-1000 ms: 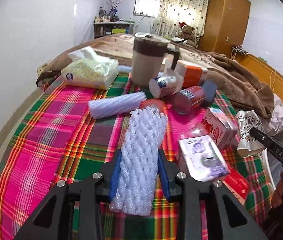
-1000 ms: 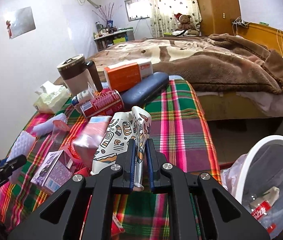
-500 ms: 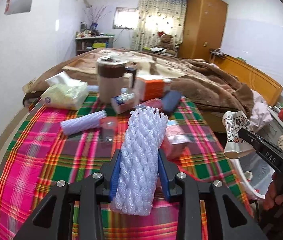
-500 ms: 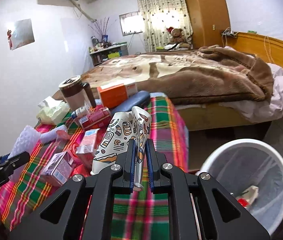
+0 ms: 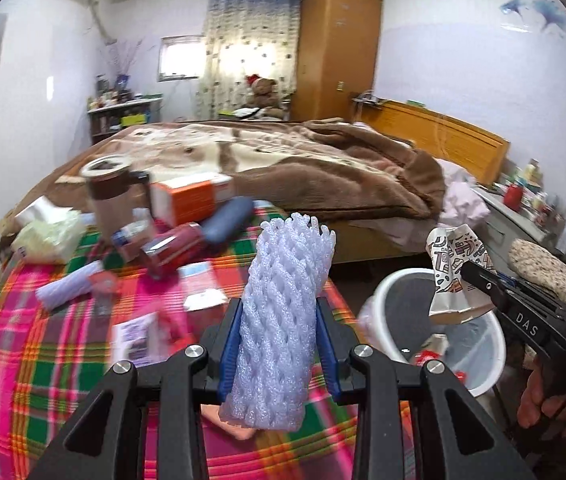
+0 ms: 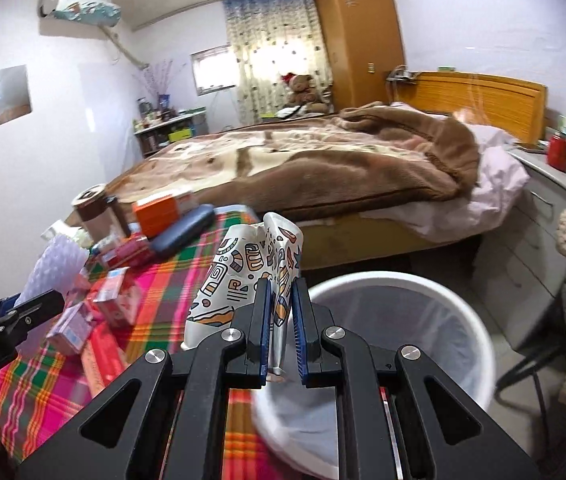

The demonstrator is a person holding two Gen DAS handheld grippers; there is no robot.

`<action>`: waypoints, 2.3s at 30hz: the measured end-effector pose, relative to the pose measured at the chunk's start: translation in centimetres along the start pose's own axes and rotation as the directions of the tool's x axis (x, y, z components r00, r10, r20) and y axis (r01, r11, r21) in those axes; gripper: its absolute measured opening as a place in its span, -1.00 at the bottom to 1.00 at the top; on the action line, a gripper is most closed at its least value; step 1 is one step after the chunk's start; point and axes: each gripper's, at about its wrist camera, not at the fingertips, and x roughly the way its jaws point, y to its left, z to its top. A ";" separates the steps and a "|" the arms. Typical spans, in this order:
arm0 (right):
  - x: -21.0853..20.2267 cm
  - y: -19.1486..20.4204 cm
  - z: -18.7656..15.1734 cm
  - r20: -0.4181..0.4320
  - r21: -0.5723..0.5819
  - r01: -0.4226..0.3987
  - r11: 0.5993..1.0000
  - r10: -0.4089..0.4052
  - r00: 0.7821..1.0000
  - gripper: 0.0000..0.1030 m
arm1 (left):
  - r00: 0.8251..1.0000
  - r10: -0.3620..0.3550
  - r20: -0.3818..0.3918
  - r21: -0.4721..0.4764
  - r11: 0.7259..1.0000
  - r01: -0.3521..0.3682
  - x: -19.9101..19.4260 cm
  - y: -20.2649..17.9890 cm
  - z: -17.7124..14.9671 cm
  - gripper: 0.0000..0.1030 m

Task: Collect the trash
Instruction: 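Carry both items over the wastebasket and open both tools to drop them, then return both tools to the table toward the drink cartons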

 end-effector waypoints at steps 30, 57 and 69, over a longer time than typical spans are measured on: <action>0.8 -9.8 -3.1 -0.159 -0.009 0.190 0.982 -0.189 0.969 -0.77 | 0.967 -0.182 -0.179 0.158 0.965 0.211 7.9 -15.1 -2.4 -0.24; -0.1 -6.8 -2.2 -0.115 -0.026 0.121 0.992 -0.124 0.986 -0.15 | 0.990 -0.108 -0.096 0.091 0.989 0.116 4.3 -10.3 -1.6 0.36; 0.9 -2.6 -1.3 -0.085 -0.047 0.022 0.999 -0.026 0.996 0.11 | 0.999 -0.001 -0.043 0.016 1.000 0.001 1.8 -4.1 -1.2 0.38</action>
